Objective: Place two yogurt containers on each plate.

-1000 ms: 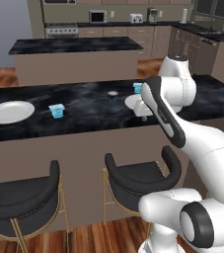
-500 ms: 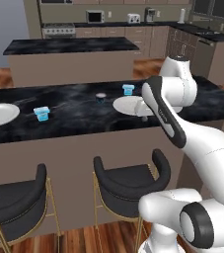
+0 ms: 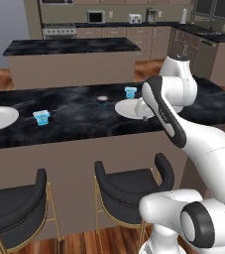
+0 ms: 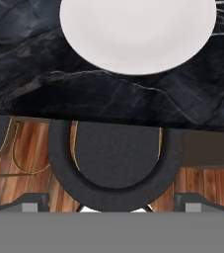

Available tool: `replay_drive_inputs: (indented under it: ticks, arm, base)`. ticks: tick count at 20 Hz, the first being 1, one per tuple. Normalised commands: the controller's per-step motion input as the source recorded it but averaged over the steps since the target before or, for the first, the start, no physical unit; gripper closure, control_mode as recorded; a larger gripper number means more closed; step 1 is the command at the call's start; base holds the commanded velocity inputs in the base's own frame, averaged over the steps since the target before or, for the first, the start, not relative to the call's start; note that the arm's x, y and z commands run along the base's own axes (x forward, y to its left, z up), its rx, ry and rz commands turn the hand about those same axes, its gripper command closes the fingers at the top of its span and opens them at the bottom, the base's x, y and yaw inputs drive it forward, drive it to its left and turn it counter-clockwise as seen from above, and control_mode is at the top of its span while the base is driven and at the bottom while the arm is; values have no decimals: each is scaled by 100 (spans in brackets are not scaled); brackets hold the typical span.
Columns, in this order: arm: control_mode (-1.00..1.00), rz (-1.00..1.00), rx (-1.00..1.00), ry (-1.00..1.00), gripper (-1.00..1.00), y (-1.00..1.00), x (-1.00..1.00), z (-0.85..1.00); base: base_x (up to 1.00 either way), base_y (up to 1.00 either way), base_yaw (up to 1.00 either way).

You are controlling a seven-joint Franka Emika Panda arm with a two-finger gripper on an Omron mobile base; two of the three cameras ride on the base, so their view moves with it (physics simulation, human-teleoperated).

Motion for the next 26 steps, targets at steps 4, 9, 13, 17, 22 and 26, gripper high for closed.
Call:
replay_drive_inputs:
  ticks: [4, 9, 13, 17, 22, 26]
  arm:
    - [100, 0, 0, 0, -100, 0, 0, 0]
    - [-100, 1, 0, 0, -100, 0, 3, 0]
    - [-100, 8, 0, 0, -100, 0, 22, 11]
    - [-100, 27, -3, -1, -100, 8, 73, 40]
    - [-100, 24, -13, 6, -100, 37, 94, 54]
    - [-100, 29, -5, 3, -100, 61, 100, 0]
  base:
    - [79, 0, 0]
    - [36, 0, 1]
    - [0, 0, 0]
    - [0, 0, 0]
    - [0, 0, 0]
    - [0, 0, 0]
